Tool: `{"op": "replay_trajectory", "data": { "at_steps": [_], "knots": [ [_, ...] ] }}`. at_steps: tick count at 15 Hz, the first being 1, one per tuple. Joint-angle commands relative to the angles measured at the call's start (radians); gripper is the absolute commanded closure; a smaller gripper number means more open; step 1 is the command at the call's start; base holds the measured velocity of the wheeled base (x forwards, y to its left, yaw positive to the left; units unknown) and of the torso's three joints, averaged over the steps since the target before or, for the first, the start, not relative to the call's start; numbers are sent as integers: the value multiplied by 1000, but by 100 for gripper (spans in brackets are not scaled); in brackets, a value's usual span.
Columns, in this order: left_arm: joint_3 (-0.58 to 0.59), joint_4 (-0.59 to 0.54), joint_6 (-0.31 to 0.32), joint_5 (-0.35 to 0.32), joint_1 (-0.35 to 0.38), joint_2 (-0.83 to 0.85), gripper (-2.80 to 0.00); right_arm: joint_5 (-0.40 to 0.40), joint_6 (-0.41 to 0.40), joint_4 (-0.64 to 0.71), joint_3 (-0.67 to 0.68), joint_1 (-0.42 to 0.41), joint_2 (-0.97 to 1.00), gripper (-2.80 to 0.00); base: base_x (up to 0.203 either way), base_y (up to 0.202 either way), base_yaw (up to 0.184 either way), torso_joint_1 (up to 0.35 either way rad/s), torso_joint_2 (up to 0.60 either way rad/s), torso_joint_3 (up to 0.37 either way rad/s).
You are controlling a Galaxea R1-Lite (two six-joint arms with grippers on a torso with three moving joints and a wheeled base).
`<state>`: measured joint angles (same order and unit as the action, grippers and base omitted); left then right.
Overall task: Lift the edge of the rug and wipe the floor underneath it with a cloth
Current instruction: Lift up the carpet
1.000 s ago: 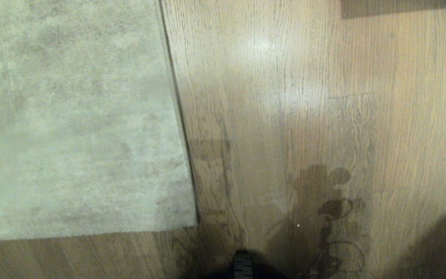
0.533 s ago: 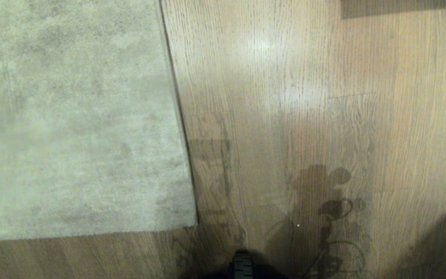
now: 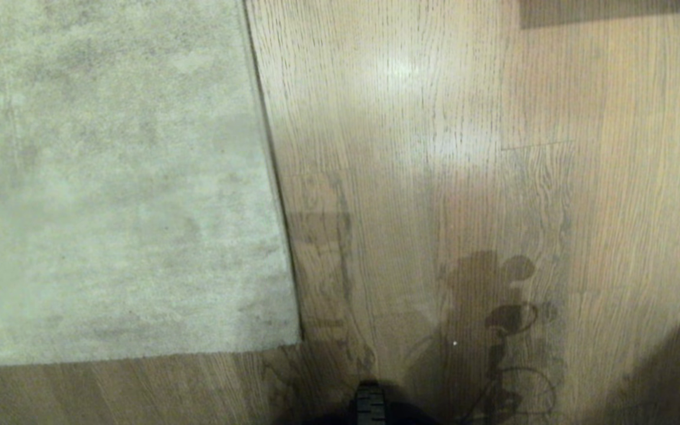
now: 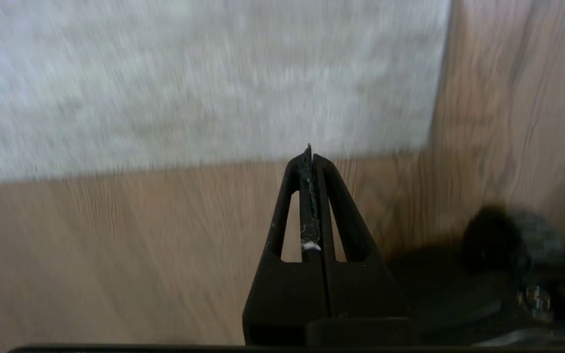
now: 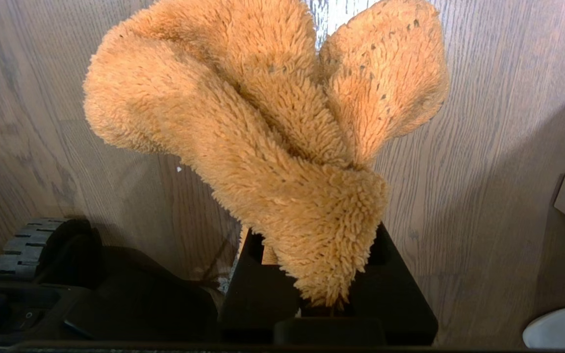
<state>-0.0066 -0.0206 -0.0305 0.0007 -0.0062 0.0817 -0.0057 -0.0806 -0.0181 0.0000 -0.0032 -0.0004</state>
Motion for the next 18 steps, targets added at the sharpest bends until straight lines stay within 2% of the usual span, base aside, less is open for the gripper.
{"op": "replay_trajectory", "data": {
  "at_steps": [1, 5, 10, 15, 18],
  "knots": [
    [-14, -3, 5, -5, -25, 162, 0, 0, -1, 0, 0, 0, 2, 0, 0, 0, 0, 0, 0, 0],
    [-113, -1, 4, -14, -183, 430, 0, 0, -1, 0, 0, 0, 2, 0, 0, 0, 0, 0, 0, 0],
    [-259, 28, -10, -84, -350, 716, 0, 0, -1, 0, 0, 0, 2, 0, 0, 0, 0, 0, 0, 0],
    [-394, 216, -37, -87, -495, 1147, 0, 0, -1, 0, 0, 0, 2, 0, 0, 0, 0, 0, 0, 0],
    [-528, 312, -41, -46, -563, 1396, 0, 0, -1, 0, 0, 0, 2, 0, 0, 0, 0, 0, 0, 0]
  ]
}}
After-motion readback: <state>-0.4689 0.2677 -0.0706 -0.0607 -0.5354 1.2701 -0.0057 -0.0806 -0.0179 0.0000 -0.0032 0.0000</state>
